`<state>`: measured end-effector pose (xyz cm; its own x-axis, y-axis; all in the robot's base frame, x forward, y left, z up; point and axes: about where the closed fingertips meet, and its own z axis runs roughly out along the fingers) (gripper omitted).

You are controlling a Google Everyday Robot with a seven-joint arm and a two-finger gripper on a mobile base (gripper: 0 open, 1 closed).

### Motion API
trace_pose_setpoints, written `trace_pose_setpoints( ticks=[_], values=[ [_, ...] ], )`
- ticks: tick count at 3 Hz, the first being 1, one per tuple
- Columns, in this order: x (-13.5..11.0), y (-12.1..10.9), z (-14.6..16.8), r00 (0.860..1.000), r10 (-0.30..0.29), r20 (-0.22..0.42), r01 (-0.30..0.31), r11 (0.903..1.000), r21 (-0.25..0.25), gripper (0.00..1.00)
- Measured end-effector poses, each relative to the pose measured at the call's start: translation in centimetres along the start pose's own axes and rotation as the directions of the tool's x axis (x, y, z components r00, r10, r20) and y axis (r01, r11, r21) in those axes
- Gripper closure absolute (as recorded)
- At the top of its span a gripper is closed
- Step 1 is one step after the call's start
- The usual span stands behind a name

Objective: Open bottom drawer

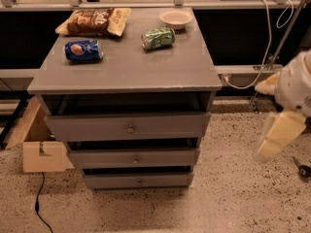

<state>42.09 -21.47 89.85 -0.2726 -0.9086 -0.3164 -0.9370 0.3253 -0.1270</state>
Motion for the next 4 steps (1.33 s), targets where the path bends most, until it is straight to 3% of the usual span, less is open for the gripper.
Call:
trace_pose_setpoints(
  ticks=[1, 2, 4],
  values=[
    [0.3, 2.9, 7.8, 0.987, 0.073, 0.141, -0.059, 0.9935, -0.097, 0.0],
    [-1.8, 5.2, 16.4, 0.946, 0.157, 0.283, -0.107, 0.9768, -0.185, 0.0],
    [-0.8, 5.5, 17.5, 0.944, 0.177, 0.277, -0.124, 0.9719, -0.2, 0.0]
  ],
)
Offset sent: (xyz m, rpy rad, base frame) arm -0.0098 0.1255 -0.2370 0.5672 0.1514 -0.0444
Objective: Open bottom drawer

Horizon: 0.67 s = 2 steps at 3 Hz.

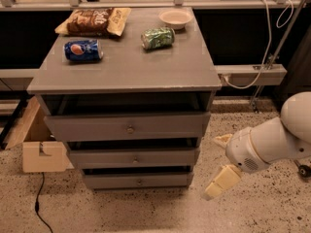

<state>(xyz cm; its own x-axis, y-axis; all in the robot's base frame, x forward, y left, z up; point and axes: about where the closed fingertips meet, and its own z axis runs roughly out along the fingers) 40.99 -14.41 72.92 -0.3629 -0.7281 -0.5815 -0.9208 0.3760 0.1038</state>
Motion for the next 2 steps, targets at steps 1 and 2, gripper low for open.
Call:
trace_pose_setpoints(
  ticks=[1, 2],
  values=[
    [4.9, -1.4, 4.9, 0.999, -0.035, -0.004, 0.034, 0.9975, -0.062, 0.0],
    [9.2, -3.6, 11.1, 0.997, -0.075, 0.019, 0.076, 0.9906, -0.114, 0.0]
  ],
)
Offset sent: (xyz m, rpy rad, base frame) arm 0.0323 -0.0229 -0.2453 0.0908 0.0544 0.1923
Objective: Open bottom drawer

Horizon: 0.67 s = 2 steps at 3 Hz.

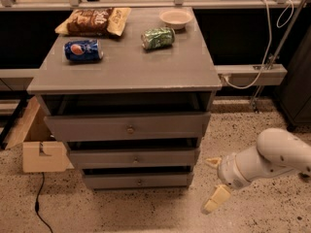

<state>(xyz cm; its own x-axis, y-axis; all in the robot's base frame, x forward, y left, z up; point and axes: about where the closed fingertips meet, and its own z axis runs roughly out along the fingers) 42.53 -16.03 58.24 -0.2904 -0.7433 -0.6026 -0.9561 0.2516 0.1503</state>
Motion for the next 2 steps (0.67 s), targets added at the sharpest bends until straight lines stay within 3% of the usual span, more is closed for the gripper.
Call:
trace_pose_setpoints(
  ticks=[1, 2],
  values=[
    [3.5, -2.6, 6.3, 0.998, -0.054, 0.036, 0.054, 0.9983, -0.02, 0.0],
    [6.8, -4.7, 13.6, 0.989, -0.077, 0.125, 0.082, 0.9959, -0.039, 0.0]
  ],
)
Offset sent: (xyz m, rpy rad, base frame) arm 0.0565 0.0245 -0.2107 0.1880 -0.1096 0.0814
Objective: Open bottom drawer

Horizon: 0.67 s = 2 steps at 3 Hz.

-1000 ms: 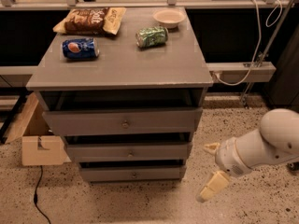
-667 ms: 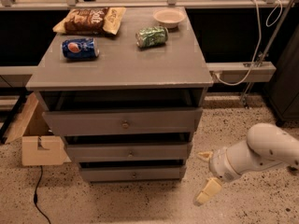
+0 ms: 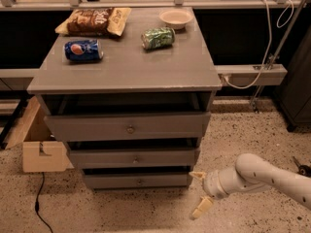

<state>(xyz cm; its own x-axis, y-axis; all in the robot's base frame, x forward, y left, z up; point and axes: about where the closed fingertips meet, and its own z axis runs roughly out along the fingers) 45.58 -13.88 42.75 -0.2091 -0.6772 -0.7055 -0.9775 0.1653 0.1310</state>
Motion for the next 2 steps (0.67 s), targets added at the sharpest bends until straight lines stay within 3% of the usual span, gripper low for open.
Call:
trace_pose_setpoints(
  ticks=[1, 2],
  values=[
    [0.0, 0.0, 0.0, 1.0, 0.0, 0.0, 0.0, 1.0, 0.0, 0.0],
    [3.3, -1.6, 3.2, 0.998, -0.059, -0.022, 0.059, 0.9982, -0.011, 0.0]
  ],
)
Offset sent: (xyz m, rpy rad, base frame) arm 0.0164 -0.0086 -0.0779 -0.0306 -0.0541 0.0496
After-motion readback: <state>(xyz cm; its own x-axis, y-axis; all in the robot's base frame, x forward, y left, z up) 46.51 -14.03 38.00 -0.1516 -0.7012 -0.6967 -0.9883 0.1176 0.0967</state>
